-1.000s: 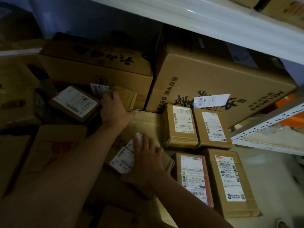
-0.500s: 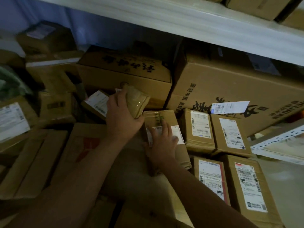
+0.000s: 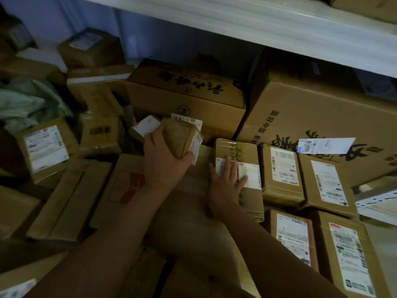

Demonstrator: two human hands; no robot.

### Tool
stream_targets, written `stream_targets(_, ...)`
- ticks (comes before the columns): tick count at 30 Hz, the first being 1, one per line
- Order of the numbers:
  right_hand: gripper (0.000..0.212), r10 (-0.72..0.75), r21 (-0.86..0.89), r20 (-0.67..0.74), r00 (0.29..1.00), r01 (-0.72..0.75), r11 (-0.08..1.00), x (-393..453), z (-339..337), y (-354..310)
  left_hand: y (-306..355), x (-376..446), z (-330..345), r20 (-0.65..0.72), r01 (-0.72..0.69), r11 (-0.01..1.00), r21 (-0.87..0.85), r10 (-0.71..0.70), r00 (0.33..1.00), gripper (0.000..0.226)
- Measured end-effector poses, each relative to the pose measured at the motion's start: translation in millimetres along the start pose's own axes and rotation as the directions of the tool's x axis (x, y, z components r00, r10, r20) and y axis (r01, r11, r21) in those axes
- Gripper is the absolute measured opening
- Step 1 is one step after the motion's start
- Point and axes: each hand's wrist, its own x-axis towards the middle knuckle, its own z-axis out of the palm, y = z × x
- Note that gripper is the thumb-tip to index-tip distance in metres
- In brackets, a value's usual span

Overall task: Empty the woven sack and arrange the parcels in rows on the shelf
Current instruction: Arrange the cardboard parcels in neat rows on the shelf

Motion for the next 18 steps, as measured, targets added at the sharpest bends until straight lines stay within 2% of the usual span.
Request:
stream_targets(5,0.074,0.101,0.054,0.018,0.995,-0.102,0.993,8.3,-8.8,-3.3,-2.3,-8.3,-9.0,-0.019,0.011,0.999,-0.030,-0.012,1.000,0.099)
stream_targets(8,0.065,0.125,0.143,0.025,0.992,-0.127,0.982,16.0,-12.2,1.2,2.5,-14.0,-12.1,-0.027,0.014,0.998,-0.060,-0.016,1.000,0.097)
stream_targets(10,0.053,0.102,0.256,-0.073,0.992,-0.080,0.963,11.8,-14.6,6.2,9.0,-19.0,-14.6,-0.025,0.022,0.995,-0.096,-0.025,0.999,0.094)
stream_targets(12,0.042,0.124,0.477,-0.269,0.955,0.020,0.879,0.5,-21.2,10.0,15.6,-24.5,-18.3,-0.017,0.049,0.984,-0.173,-0.052,0.998,0.088)
stream_targets(13,0.037,0.181,0.610,-0.318,0.931,0.055,0.791,-5.1,-26.6,10.2,17.6,-26.5,-20.1,-0.005,0.065,0.971,-0.231,-0.068,0.998,0.086)
stream_targets(14,0.034,0.249,0.746,-0.289,0.925,0.055,0.663,-9.8,-32.6,9.5,19.5,-29.3,-22.3,0.020,0.087,0.953,-0.290,-0.085,0.996,0.085)
stream_targets(16,0.038,0.322,0.956,-0.049,0.945,-0.050,0.290,-15.5,-49.3,3.0,23.3,-34.2,-28.3,0.114,0.174,0.905,-0.387,-0.141,0.983,0.085)
stream_targets(17,0.045,0.302,0.986,0.093,0.949,-0.131,0.107,-19.3,-57.6,3.2,24.9,-39.1,-30.4,0.172,0.230,0.874,-0.427,-0.171,0.970,0.081)
stream_targets(18,0.052,0.250,0.982,0.187,0.950,-0.188,-0.017,-22.0,-63.7,5.9,26.9,-45.0,-32.6,0.227,0.280,0.840,-0.464,-0.193,0.955,0.074)
